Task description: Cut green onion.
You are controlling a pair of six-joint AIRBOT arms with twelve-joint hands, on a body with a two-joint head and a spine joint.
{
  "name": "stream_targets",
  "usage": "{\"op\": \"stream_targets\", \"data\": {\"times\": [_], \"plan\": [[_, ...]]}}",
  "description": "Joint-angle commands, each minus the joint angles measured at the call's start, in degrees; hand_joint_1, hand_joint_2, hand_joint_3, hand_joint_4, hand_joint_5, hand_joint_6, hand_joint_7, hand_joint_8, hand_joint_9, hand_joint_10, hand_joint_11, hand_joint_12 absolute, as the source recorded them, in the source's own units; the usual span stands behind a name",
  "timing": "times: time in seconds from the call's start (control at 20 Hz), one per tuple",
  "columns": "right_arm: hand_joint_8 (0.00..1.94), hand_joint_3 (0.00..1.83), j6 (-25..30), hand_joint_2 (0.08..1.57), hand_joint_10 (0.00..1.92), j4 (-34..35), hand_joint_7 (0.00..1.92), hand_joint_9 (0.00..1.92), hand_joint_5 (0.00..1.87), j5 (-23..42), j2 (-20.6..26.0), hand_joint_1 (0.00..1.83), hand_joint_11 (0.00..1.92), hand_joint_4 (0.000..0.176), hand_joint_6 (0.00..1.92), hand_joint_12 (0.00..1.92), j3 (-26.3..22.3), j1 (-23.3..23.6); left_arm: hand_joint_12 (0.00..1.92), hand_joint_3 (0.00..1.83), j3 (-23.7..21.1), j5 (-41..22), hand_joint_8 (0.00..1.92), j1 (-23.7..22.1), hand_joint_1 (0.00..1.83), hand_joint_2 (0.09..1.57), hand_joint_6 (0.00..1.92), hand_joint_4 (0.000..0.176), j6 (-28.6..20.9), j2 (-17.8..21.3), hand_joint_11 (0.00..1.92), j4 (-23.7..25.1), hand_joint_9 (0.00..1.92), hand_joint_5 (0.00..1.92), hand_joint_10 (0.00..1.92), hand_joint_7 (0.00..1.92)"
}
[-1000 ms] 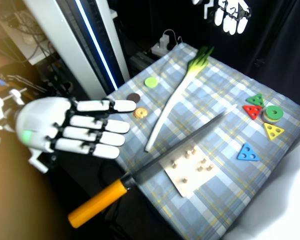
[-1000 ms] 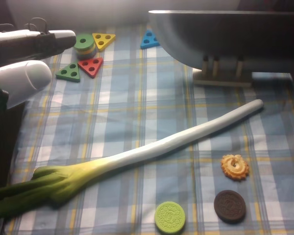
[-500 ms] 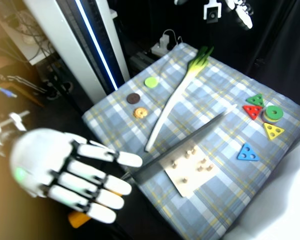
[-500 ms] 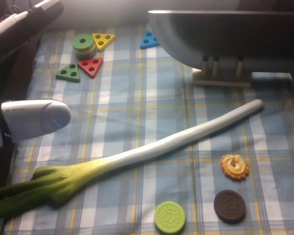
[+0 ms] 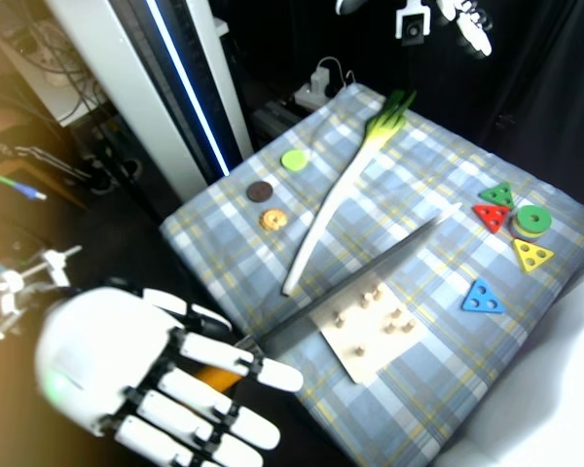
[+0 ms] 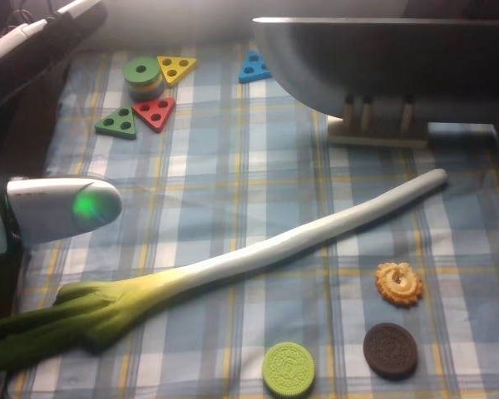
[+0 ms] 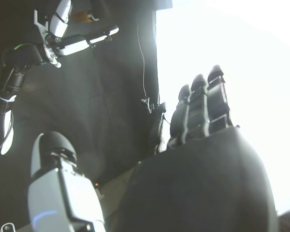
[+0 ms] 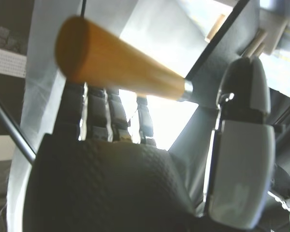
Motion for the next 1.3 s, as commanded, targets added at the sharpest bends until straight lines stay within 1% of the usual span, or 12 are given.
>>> {"op": "stream_targets", "data": {"times": [0.0, 0.15, 0.4, 0.6, 0.65, 0.7, 0.8, 0.85, 0.9, 1.1, 1.2, 1.25], "plan": [[0.00, 0.00, -0.17, 0.88, 0.00, 1.20, 0.00, 0.00, 0.00, 4.82, -0.06, 0.92, 0.00, 0.176, 0.00, 0.00, 1.17, 1.10, 0.01, 0.00, 0.09, -6.90, 0.00, -0.85, 0.39, 0.80, 0.00, 0.176, -0.41, -0.38, 0.02, -0.47, 0.00, 0.00, 0.00, 0.00], [0.00, 0.00, -0.40, 0.88, 0.00, 1.20, 0.00, 0.00, 0.00, 1.99, -1.53, 0.96, 0.00, 0.176, 0.00, 0.00, 3.12, 2.74, 0.00, 0.00, 0.29, -6.62, 0.00, -0.84, 0.44, 0.79, 0.00, 0.176, -1.47, -0.43, 0.00, -0.44, 0.00, 0.00, 0.00, 0.00], [0.02, 0.00, -0.41, 0.93, 0.02, 1.19, 0.52, 0.37, 0.57, 1.22, -2.29, 0.93, 0.19, 0.003, 0.01, 0.10, 3.66, 3.00, 0.00, 0.01, 0.40, -6.42, 0.00, -0.84, 0.47, 0.82, 0.00, 0.176, -2.01, -0.55, 0.01, -0.44, 0.00, 0.00, 0.00, 0.00], [0.01, 0.00, -0.41, 0.99, 0.01, 1.19, 0.88, 0.78, 0.90, 1.21, -3.07, 0.99, 0.41, 0.000, 0.01, 0.71, 4.03, 3.00, 0.01, 0.01, 0.42, -6.24, 0.00, -0.82, 0.48, 0.84, 0.00, 0.176, -2.27, -0.58, 0.02, -0.44, 0.00, 0.00, 0.00, 0.00], [0.02, 0.00, -0.41, 1.06, 0.03, 1.20, 0.99, 0.93, 1.00, 1.22, -3.15, 1.03, 0.57, 0.093, 0.71, 0.83, 4.05, 3.00, 0.01, 0.01, 0.43, -6.24, 0.00, -0.82, 0.48, 0.84, 0.00, 0.176, -2.37, -0.59, 0.02, -0.45, 0.00, 0.00, 0.00, 0.00], [0.03, 0.01, -0.41, 1.11, 0.06, 1.20, 1.05, 1.03, 0.96, 1.22, -3.18, 1.04, 0.69, 0.076, 0.96, 0.88, 4.05, 3.00, 0.01, 0.01, 0.46, -6.24, 0.00, -0.82, 0.48, 0.85, 0.00, 0.176, -2.44, -0.62, 0.02, -0.45, 0.00, 0.00, 0.00, 0.00], [0.01, 0.00, -0.41, 1.14, 0.05, 1.29, 1.06, 1.07, 0.92, 1.22, -3.22, 1.01, 0.73, 0.125, 1.07, 0.92, 4.06, 3.00, 0.01, 0.01, 0.47, -6.22, 0.00, -0.81, 0.47, 0.86, 0.00, 0.176, -2.51, -0.65, 0.01, -0.46, 0.00, 0.00, 0.00, 0.00], [0.01, 0.00, -0.41, 1.15, 0.04, 1.36, 1.05, 1.06, 0.89, 1.22, -3.27, 1.00, 0.69, 0.121, 1.13, 1.02, 4.10, 3.00, 0.00, 0.01, 0.47, -6.19, 0.00, -0.80, 0.47, 0.86, 0.00, 0.176, -2.52, -0.65, 0.00, -0.47, 0.00, 0.00, 0.00, 0.00], [0.00, 0.00, -0.41, 1.08, 0.04, 1.44, 1.04, 1.06, 0.81, 1.22, -3.36, 0.88, 0.66, 0.000, 0.68, 1.12, 4.16, 3.00, 0.00, 0.01, 0.48, -6.16, 0.00, -0.80, 0.46, 0.86, 0.00, 0.176, -2.53, -0.66, 0.01, -0.47, 0.00, 0.00, 0.00, 0.00], [0.12, 0.00, -0.41, 1.05, 0.80, 1.61, 1.06, 0.78, 0.87, 1.22, -3.94, 0.78, 0.53, 0.000, 0.35, 1.43, 4.69, 3.27, 0.00, 0.00, 0.59, -6.04, 0.00, -0.81, 0.49, 0.85, 0.00, 0.176, -2.53, -0.79, 0.01, -0.49, 0.00, 0.00, 0.00, 0.00], [1.24, 0.00, -0.41, 1.05, 1.46, 1.66, 0.65, 0.53, 0.77, 1.22, -4.10, 0.79, 0.39, 0.001, 0.94, 1.78, 4.81, 3.28, 0.01, 0.00, 0.66, -5.92, 0.00, -0.82, 0.50, 0.85, 0.00, 0.176, -2.53, -0.88, 0.02, -0.49, 0.00, 0.00, 0.00, 0.00], [1.80, 0.00, -0.41, 1.06, 1.83, 1.70, 0.77, 0.86, 0.71, 1.22, -4.25, 0.79, 0.87, 0.003, 1.50, 1.89, 4.90, 3.28, 0.01, 0.00, 0.67, -5.87, 0.00, -0.82, 0.51, 0.85, 0.00, 0.176, -2.53, -0.90, 0.02, -0.49, 0.00, 0.00, 0.00, 0.00]]}}
